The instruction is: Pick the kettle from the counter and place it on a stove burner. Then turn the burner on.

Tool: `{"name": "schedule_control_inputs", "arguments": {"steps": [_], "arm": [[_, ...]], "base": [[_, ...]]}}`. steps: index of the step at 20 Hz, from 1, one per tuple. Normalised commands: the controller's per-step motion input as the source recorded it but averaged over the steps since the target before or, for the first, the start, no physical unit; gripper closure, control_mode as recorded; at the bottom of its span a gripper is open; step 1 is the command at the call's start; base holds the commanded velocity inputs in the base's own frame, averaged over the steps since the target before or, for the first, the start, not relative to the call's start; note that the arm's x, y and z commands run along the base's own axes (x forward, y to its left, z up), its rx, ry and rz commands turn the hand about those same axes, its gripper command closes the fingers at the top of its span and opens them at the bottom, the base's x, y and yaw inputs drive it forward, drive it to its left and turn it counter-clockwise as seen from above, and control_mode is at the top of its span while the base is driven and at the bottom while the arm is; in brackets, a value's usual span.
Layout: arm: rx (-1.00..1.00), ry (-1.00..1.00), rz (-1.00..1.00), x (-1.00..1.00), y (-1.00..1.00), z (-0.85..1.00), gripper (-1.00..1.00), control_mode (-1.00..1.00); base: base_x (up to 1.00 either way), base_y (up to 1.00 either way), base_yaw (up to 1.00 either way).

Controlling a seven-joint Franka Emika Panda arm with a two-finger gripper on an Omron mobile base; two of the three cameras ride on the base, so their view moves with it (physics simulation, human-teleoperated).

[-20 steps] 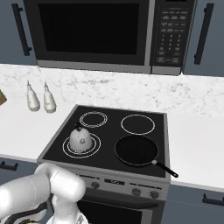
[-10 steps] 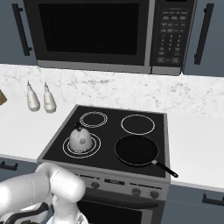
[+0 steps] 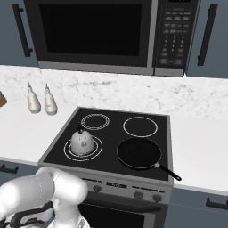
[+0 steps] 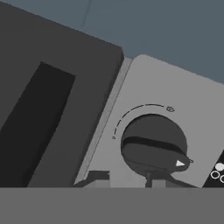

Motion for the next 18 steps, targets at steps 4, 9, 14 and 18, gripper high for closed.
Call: {"name": "schedule_control_inputs", "arguments": {"steps": [4, 9, 14, 18], "arm": [[-0.84, 0.27, 0.12, 0.42, 0.92, 0.83, 1.00, -1.00], [-0.82, 0.18, 0.15, 0.25, 0.96, 0.86, 1.00, -1.00], [-0.83, 0.08, 0.15, 0.02, 1.00, 0.86, 1.00, -1.00], [-0.82, 0.12, 0.10, 0.00, 1.00, 0.64, 1.00, -1.00]], "base": [[0.00, 0.00, 0.00], [0.00, 0.00, 0.00], [0.00, 0.00, 0.00], [0.00, 0.00, 0.00]]}}
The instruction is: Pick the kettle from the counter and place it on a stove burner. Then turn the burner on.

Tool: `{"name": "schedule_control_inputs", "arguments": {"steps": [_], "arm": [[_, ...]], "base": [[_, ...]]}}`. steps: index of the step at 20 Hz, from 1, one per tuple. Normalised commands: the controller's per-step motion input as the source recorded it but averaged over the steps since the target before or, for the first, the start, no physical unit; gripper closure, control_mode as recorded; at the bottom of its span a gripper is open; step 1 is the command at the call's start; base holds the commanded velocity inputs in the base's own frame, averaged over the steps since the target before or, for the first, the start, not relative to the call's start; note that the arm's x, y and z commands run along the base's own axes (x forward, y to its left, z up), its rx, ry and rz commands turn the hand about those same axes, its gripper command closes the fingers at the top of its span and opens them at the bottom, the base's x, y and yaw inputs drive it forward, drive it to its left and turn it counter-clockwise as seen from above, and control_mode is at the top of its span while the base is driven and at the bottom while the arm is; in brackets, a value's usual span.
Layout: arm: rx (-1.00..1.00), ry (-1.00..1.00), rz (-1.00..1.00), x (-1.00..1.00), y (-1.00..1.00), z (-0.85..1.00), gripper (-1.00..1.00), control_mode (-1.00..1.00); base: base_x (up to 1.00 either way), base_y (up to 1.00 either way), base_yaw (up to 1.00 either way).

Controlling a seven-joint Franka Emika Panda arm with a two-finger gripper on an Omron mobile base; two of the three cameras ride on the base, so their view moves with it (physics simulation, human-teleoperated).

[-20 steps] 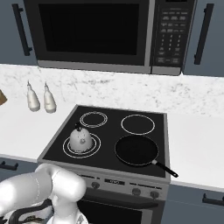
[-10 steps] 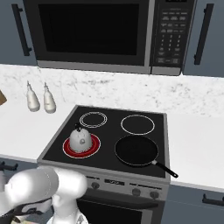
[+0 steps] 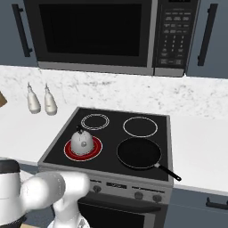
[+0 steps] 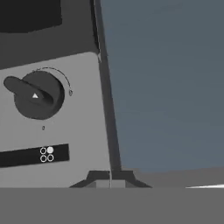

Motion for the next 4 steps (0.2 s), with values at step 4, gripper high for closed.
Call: {"name": "schedule_control_inputs", "arguments": {"steps": [4], "arm": [[-0.66, 0.11, 0.06, -0.08, 0.90, 0.64, 1.00, -1.00]], "base": [[0.00, 0.00, 0.00]]}}
